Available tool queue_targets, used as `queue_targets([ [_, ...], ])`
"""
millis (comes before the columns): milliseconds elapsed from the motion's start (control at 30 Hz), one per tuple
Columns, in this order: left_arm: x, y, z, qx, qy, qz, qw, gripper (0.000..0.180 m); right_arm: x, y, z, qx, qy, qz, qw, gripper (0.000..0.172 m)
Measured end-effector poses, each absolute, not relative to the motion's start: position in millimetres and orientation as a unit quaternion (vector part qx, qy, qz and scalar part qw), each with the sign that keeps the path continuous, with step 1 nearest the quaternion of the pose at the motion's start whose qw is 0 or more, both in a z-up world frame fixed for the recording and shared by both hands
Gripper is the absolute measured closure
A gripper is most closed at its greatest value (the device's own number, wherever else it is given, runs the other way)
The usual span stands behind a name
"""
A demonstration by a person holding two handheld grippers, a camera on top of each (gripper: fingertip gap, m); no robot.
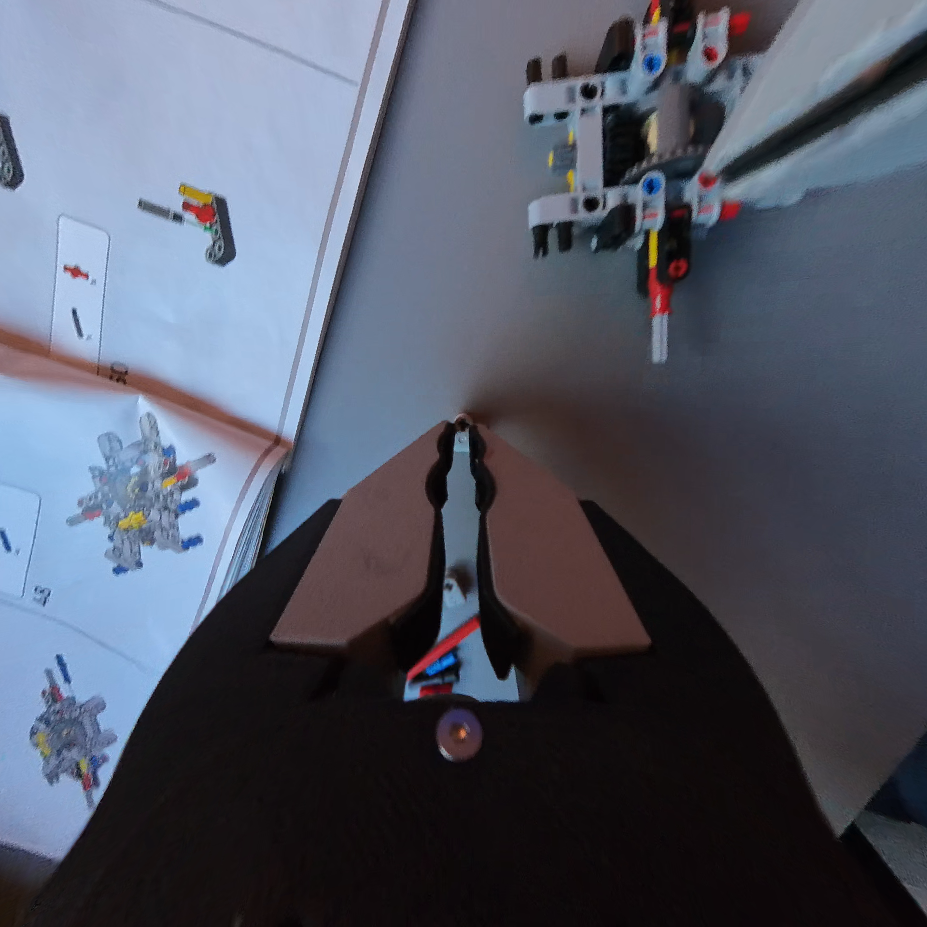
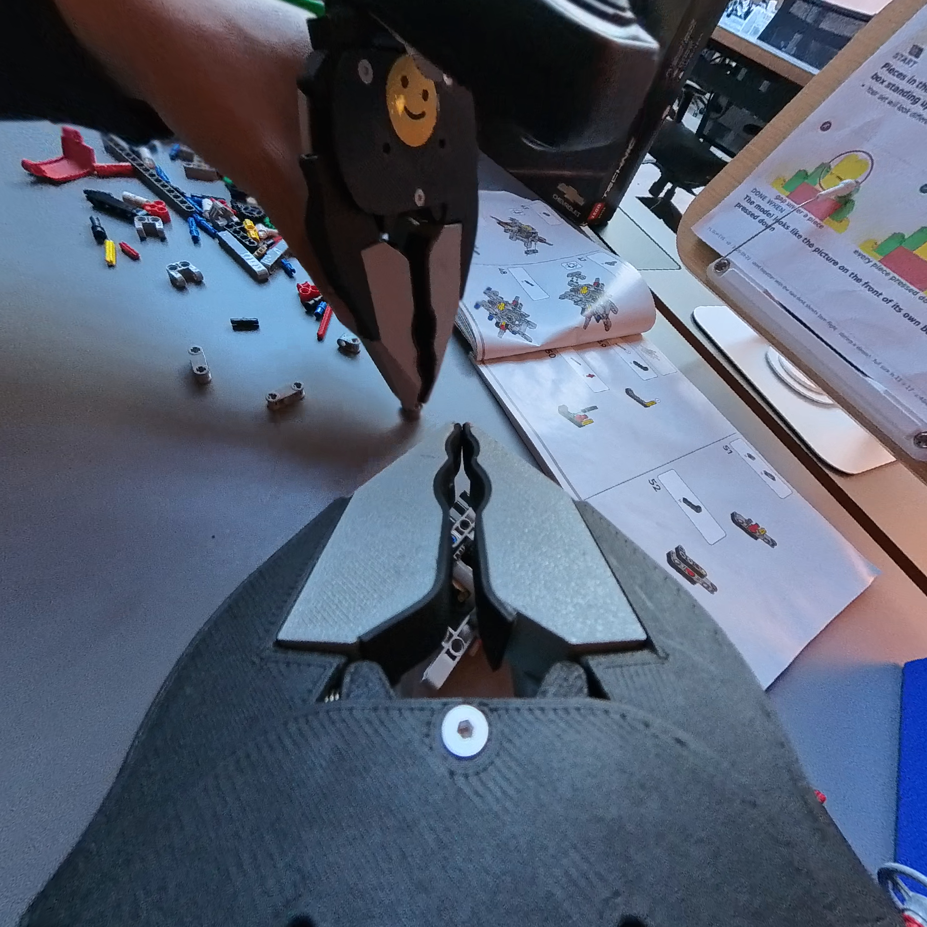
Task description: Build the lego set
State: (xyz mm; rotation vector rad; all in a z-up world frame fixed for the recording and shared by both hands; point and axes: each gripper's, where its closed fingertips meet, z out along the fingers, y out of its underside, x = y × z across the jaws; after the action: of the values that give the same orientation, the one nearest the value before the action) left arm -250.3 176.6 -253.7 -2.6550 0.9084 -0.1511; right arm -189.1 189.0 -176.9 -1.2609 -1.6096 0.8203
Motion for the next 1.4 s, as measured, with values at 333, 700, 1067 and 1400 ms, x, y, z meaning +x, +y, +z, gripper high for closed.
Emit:
queue_targets([
  [333, -342, 107, -252, -0.963, 0.243, -0.010, 0.115, 0.173, -190, 186, -177, -0.508, -0.655, 0.329, 0.452, 0.172],
  [700, -302, 106, -210, -0.938, 0.245, -0.039, 0.241, 0.165, -187, 196, -178, -0.518, -0.646, 0.325, 0.457, 0.172],
  [1067, -171, 163, -195, -0.818, 0.350, -0.120, 0.439, 0.162, -182, 211, -178, -0.537, -0.626, 0.327, 0.462, 0.172],
  [1400, -152, 202, -177, -0.732, 0.371, -0.083, 0.566, 0.150, -176, 227, -171, -0.565, -0.574, 0.355, 0.474, 0.169],
])
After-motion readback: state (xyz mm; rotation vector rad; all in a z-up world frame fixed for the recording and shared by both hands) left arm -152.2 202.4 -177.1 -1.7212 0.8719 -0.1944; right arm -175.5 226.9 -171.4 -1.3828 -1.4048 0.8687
